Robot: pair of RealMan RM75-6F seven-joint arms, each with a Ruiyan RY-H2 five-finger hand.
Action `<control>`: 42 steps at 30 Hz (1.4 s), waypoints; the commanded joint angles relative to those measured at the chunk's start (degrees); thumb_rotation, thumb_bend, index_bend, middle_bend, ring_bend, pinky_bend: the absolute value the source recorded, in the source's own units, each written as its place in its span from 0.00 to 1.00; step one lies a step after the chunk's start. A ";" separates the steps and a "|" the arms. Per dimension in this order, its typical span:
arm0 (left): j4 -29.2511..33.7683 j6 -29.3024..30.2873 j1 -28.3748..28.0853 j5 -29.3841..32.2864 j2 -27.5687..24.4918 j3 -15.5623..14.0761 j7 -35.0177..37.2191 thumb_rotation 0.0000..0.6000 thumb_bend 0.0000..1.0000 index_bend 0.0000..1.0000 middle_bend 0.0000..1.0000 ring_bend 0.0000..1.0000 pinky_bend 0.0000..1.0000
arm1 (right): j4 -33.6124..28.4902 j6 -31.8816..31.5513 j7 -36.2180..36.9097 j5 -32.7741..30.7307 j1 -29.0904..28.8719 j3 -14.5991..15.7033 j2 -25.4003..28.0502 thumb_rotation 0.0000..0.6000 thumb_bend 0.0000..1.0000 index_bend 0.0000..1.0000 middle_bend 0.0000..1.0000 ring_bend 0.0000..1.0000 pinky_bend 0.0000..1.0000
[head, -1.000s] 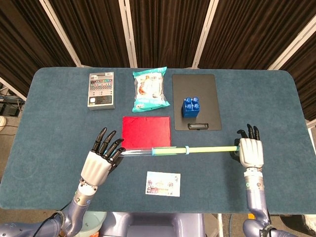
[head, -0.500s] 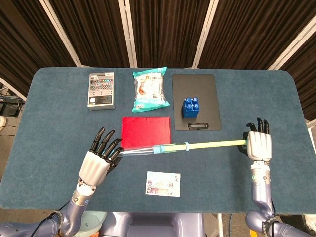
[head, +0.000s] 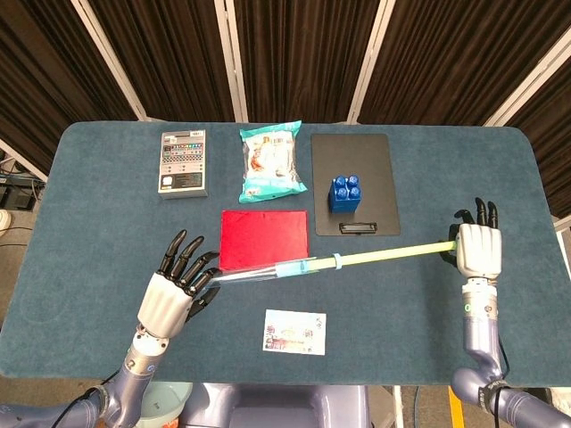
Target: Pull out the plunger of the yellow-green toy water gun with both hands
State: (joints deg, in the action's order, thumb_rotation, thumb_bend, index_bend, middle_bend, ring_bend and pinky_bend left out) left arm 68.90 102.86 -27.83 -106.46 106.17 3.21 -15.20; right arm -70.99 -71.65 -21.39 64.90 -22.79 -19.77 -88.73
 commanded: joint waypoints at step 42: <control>-3.79 -4.83 -0.01 -0.97 1.41 -0.20 5.67 1.00 0.18 0.20 0.25 0.16 0.05 | 0.36 2.39 6.69 -2.88 -0.46 1.64 3.33 1.00 0.18 0.26 0.12 0.00 0.00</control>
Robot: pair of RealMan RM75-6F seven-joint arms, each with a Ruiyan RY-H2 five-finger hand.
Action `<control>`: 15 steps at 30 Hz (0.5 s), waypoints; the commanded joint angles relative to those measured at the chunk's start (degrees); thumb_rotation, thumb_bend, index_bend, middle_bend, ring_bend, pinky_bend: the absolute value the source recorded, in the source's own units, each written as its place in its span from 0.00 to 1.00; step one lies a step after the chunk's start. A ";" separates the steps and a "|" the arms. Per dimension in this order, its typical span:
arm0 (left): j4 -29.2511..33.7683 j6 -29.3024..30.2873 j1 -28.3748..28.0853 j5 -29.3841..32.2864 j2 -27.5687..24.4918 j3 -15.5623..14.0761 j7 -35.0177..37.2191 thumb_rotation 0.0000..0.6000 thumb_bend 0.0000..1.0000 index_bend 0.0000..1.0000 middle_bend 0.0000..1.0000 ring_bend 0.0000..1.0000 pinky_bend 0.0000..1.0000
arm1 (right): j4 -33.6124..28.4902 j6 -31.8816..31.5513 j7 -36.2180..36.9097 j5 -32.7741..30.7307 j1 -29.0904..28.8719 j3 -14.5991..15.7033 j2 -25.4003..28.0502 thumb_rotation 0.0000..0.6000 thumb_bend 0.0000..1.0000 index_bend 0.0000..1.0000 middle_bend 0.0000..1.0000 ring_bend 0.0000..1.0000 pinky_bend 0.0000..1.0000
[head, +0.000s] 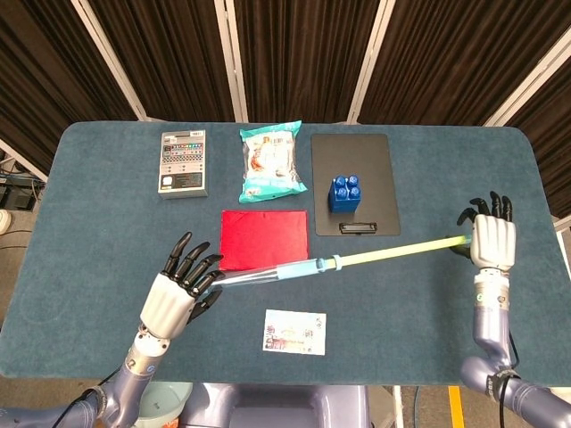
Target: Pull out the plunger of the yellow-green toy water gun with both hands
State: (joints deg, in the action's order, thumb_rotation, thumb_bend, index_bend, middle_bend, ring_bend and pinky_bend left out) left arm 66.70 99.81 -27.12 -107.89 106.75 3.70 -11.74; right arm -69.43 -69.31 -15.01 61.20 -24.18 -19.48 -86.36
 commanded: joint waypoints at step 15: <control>-13.81 -10.50 0.06 4.98 2.32 -4.97 10.58 1.00 0.10 0.05 0.09 0.06 0.05 | -3.50 4.91 -2.45 0.49 4.28 8.81 3.41 1.00 0.03 0.00 0.00 0.00 0.00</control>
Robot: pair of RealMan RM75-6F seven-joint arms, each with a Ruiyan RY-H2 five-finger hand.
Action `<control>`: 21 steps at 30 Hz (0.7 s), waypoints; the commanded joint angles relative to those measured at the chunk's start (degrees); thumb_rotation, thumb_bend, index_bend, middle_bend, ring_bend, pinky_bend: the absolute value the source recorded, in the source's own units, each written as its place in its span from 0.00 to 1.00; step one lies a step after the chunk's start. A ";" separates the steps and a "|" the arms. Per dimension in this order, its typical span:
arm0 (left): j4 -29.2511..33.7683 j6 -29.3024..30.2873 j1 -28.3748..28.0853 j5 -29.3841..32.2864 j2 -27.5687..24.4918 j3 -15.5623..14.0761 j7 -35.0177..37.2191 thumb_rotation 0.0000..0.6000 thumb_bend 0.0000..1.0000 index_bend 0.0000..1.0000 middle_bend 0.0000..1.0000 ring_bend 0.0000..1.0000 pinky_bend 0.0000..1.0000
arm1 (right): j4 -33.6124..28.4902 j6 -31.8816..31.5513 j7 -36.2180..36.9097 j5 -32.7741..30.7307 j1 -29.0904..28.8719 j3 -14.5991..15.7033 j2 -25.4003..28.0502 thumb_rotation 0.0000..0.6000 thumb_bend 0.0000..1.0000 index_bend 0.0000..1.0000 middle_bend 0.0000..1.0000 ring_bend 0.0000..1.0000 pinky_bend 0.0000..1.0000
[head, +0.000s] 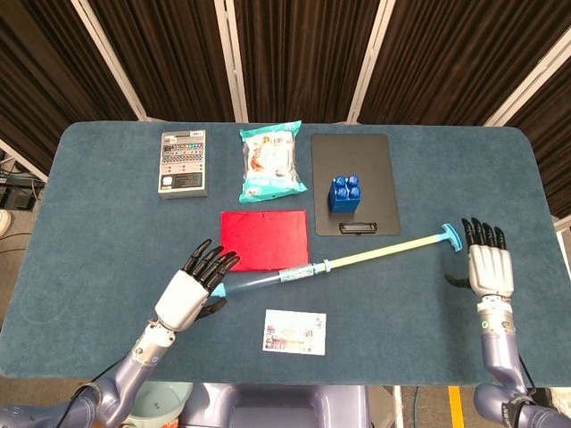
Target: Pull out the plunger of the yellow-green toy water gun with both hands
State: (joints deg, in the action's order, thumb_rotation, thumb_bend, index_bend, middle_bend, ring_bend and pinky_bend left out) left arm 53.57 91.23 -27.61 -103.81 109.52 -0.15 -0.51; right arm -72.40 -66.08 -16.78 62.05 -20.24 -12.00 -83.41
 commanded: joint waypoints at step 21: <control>36.01 -1.70 12.60 20.81 -32.23 2.59 -25.00 1.00 0.09 0.10 0.10 0.03 0.05 | -22.25 -21.70 -4.96 23.55 8.76 9.88 7.77 1.00 0.00 0.00 0.00 0.00 0.00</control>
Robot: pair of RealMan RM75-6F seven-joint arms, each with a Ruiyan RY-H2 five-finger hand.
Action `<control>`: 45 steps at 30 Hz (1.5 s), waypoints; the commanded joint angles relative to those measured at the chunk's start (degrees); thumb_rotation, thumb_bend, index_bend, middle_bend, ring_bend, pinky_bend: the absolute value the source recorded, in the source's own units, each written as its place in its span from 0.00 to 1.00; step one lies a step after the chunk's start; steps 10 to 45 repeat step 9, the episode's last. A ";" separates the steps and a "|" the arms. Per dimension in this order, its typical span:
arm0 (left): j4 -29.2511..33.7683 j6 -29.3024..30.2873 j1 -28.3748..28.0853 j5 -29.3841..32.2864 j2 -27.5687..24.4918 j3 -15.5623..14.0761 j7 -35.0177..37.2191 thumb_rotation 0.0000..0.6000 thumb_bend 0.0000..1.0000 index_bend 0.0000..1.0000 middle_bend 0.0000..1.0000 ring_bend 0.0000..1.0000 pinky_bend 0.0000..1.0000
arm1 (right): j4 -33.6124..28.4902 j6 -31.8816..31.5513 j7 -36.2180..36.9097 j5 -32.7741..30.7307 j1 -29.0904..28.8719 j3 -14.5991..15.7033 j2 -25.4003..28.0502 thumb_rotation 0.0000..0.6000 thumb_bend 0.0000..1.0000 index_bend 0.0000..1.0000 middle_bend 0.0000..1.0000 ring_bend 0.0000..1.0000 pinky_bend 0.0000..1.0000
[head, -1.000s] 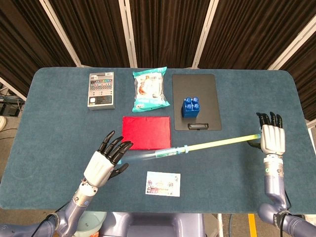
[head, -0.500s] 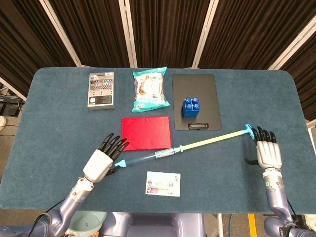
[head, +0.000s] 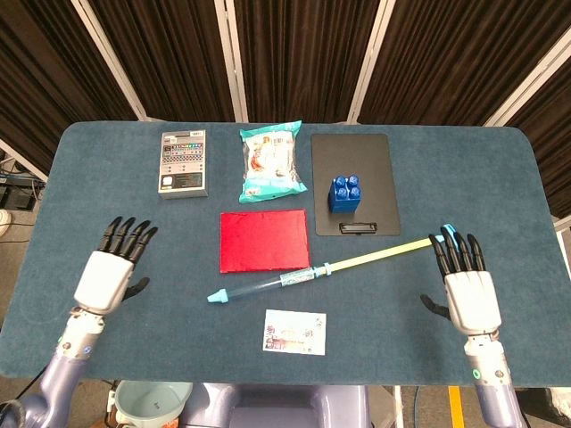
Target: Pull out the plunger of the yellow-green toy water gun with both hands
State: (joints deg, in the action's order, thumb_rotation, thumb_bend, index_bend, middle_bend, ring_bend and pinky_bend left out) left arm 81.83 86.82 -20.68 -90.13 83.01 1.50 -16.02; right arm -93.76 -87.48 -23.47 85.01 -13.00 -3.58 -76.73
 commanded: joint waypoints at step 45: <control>9.65 6.16 9.06 5.65 -8.59 0.38 -3.74 1.00 0.07 0.09 0.07 0.03 0.05 | 3.17 -2.64 8.69 1.99 5.42 4.28 3.19 1.00 0.00 0.00 0.00 0.00 0.00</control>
